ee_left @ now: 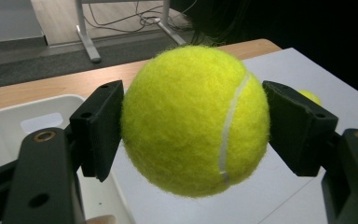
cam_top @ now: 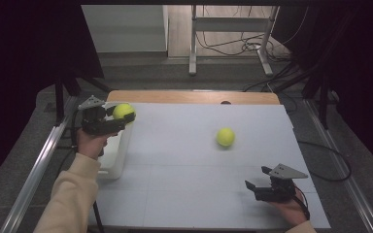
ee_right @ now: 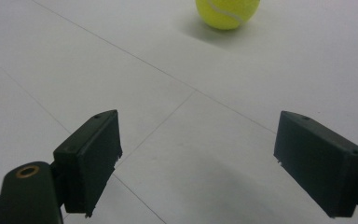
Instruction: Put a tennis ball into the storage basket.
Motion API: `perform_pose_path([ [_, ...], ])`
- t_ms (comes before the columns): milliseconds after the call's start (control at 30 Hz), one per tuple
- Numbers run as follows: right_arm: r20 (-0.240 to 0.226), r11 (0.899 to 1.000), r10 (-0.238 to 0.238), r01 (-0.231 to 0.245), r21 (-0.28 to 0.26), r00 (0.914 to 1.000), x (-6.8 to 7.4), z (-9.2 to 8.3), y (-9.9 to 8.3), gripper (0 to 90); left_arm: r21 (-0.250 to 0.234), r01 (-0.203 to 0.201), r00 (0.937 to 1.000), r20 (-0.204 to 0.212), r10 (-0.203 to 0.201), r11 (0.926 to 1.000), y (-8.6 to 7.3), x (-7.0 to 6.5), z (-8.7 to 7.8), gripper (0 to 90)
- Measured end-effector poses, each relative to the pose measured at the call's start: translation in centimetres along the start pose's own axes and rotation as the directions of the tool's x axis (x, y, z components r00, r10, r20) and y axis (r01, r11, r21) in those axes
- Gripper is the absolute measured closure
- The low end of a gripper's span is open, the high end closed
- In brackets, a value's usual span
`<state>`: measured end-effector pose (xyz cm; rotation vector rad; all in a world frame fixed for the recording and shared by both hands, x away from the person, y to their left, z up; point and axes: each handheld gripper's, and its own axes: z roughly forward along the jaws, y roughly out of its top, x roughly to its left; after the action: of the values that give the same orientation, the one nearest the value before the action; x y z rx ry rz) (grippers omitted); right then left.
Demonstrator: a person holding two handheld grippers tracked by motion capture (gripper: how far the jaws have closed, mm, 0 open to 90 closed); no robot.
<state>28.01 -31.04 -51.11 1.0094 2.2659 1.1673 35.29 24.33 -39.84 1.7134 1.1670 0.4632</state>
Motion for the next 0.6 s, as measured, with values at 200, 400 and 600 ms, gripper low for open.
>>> perform_pose_path([
  [200, -0.001, 1.0, -0.001, 0.001, 0.001, 1.0, 0.0, 0.0, 0.0, 15.4, 0.008, 0.011, 0.9996, -0.025, -0.011, 0.9999, 0.2, 0.9, 0.3, 25.7],
  [400, -0.002, 1.0, -0.001, 0.001, 0.001, 1.0, 0.0, 0.0, 0.0, 15.4, 0.024, 0.022, 0.9988, -0.044, -0.021, 0.9995, 0.3, 1.6, 0.7, 25.8],
  [600, -0.004, 1.0, 0.0, 0.0, 0.001, 1.0, 0.0, 0.1, 0.0, 15.4, 0.034, 0.029, 0.9969, -0.073, -0.027, 0.999, 0.5, 2.3, 1.1, 25.7],
])
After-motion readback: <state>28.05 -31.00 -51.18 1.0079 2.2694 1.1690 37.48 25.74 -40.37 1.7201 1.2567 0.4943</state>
